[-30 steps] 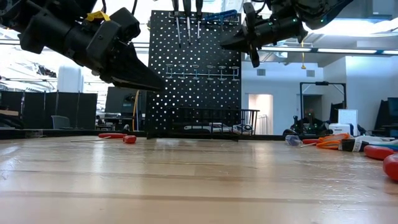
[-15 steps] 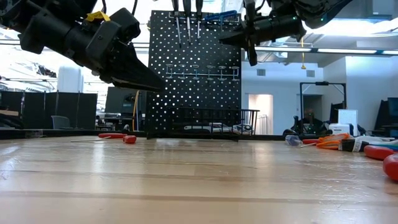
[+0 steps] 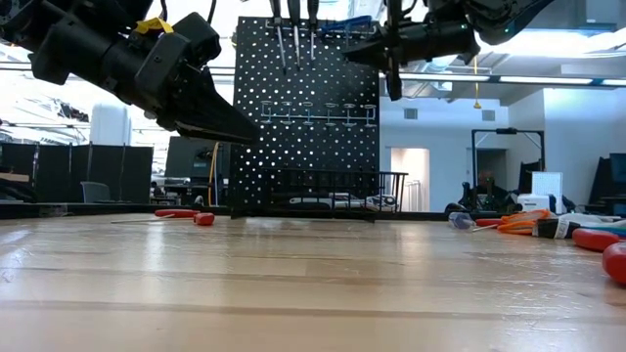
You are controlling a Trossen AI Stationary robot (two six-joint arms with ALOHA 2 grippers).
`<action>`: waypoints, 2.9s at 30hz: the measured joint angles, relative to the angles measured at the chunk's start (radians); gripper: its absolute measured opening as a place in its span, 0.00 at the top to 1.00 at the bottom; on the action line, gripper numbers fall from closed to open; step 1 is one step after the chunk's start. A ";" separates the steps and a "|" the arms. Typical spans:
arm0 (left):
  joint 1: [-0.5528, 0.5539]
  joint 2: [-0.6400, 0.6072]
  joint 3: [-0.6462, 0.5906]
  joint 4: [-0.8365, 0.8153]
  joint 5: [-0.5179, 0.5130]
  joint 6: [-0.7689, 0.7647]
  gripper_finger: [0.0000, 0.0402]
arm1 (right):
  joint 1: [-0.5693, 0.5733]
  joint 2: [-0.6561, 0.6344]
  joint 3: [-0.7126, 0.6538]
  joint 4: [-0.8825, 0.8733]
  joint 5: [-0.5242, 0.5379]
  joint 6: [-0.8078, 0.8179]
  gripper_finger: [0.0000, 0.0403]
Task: Hang tools onto peg board
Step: Hang the blue pick tool on the pegboard
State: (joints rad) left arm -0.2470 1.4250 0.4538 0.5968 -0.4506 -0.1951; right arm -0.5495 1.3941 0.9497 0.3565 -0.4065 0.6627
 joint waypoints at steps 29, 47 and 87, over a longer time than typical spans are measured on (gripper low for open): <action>-0.002 0.000 0.000 -0.001 0.002 0.000 0.65 | 0.016 0.000 0.002 -0.069 0.043 -0.104 0.98; -0.002 0.000 0.000 -0.004 0.003 -0.003 0.65 | -0.014 -0.033 0.002 -0.101 0.060 -0.261 0.53; -0.002 0.000 0.000 0.005 0.003 -0.012 0.65 | 0.011 -0.153 0.062 -0.012 0.361 -0.724 0.58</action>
State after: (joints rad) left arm -0.2492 1.4246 0.4541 0.6015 -0.4480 -0.2070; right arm -0.5385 1.2413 1.0120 0.3450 -0.0457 -0.0611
